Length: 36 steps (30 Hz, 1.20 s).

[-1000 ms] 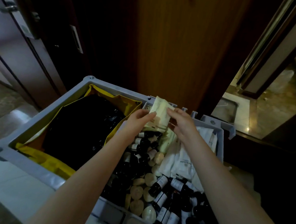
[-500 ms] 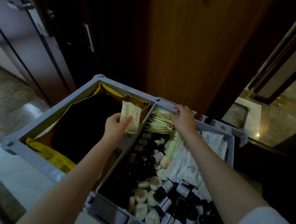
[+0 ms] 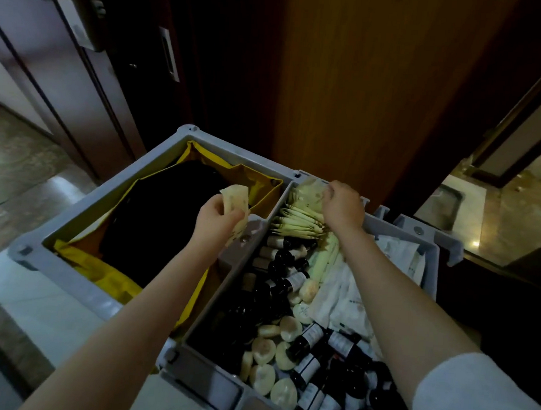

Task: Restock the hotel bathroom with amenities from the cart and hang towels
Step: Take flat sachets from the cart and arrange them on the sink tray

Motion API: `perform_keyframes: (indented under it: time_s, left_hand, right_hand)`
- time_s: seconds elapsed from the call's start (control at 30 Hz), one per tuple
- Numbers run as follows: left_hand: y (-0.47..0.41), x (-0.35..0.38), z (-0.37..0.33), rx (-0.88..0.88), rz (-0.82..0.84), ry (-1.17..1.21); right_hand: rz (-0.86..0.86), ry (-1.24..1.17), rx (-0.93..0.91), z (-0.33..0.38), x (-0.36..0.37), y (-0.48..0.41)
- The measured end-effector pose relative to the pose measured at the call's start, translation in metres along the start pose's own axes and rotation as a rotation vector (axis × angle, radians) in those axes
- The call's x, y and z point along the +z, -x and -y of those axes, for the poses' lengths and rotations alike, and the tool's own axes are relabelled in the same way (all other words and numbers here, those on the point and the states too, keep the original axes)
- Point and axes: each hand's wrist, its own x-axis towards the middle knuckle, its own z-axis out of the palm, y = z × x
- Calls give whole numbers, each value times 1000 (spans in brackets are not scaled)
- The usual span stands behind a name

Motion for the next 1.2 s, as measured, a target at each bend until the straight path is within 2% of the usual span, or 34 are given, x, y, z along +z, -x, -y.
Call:
perform_keyframes:
  time_s: [0.07, 0.17, 0.37, 0.57, 0.73, 0.87, 1.07, 1.2]
  left_hand:
    - [6, 9, -4, -2, 85, 63]
    - [12, 25, -8, -61, 214, 209]
    - [24, 64, -6, -254, 343, 228]
    - [41, 84, 4, -434, 405, 346]
    - [66, 86, 1, -543, 438, 479]
    - [84, 76, 5, -514, 295, 475]
    - [134, 51, 18, -221, -72, 255]
    - [189, 25, 34, -161, -294, 237]
  right_hand:
    - [-62, -219, 93, -5, -11, 15]
    - [-115, -415, 197, -6, -27, 38]
    - [-55, -787, 407, -9, -37, 89]
    - [-47, -1005, 523, -13, -49, 137]
    - [-71, -1061, 498, -16, -57, 159]
    - [6, -1107, 499, -16, -57, 171]
    - [195, -1087, 366, -17, -55, 195]
    - [401, -1086, 285, -11, -53, 221]
